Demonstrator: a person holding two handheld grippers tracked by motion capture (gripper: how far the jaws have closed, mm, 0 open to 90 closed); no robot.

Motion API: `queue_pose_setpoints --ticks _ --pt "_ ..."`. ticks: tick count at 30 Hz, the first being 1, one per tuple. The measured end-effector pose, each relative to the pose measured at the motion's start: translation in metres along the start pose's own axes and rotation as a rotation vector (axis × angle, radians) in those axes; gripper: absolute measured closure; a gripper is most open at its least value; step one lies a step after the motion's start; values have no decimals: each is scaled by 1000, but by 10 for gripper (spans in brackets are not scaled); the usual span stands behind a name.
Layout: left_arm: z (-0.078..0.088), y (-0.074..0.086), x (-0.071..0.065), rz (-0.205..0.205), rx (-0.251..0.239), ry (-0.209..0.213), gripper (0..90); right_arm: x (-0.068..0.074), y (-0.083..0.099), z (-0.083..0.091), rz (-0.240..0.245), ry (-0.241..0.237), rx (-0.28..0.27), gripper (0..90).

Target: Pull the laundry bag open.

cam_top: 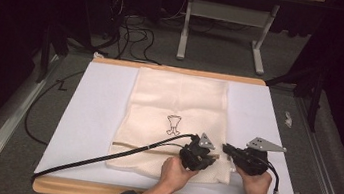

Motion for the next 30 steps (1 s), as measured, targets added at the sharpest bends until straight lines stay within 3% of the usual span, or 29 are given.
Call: queue_pose_setpoints --ticks 14,30 --pt "11 0 1 -25 -1 -41 873 -4 2 4 -14 -6 -6 890" --pt "19 8 7 -12 -18 -44 873 -5 2 3 -21 -11 -3 890"
Point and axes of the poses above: each handheld gripper's, and its own axes: z roughly backward along the jaws, y roughly out of its underside, x roughly to its left, the point moved 6 cm from there along -z, roughly forward along the jaws, and after that the axes turned 9 degrees about x, right-handed, at the moved point
